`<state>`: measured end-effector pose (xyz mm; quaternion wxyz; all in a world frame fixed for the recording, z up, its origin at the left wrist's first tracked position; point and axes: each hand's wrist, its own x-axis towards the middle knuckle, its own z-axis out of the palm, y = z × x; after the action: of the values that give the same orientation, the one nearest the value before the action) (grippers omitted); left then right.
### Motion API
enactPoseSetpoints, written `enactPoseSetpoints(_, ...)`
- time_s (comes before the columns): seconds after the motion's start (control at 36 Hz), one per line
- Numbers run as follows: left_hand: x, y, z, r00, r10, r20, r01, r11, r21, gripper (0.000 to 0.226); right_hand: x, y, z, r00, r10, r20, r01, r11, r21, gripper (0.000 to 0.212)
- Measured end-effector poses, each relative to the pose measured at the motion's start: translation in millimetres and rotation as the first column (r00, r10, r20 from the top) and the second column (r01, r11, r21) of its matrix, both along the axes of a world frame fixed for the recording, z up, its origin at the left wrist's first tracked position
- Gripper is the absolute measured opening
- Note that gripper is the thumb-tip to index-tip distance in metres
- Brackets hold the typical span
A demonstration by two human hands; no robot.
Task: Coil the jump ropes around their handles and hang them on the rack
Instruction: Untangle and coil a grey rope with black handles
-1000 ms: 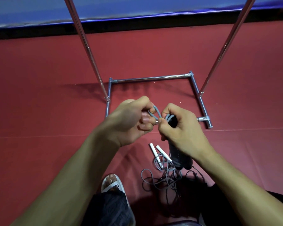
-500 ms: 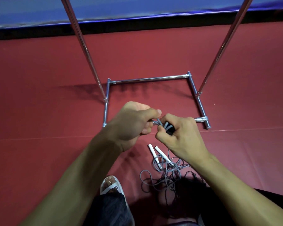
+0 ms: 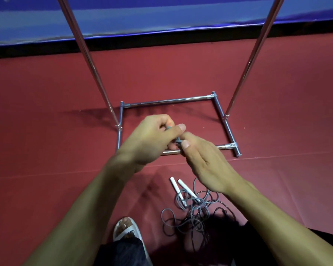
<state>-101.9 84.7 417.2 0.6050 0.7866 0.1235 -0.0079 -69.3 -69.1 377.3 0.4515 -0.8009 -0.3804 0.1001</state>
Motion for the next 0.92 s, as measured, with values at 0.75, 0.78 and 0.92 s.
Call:
enactPoseSetpoints(0.75,23,18,22,0.944,0.019,0.328,-0.083,0.980,0.182,0.016,13,9,5,0.944,0.043,-0.326,0.042,0.967,0.250,0.051)
enactPoseSetpoints(0.78,26,19,27,0.944,-0.002,0.329,-0.064,0.980,0.189,0.018,14,7,7,0.943,0.045,-0.330,0.045,0.964,0.262,0.053)
enactPoseSetpoints(0.92,42,16,60,0.917,-0.102,0.386,0.020,0.978,0.210,0.023,20,1,22,0.974,-0.067,-0.215,0.131,0.944,0.301,0.055)
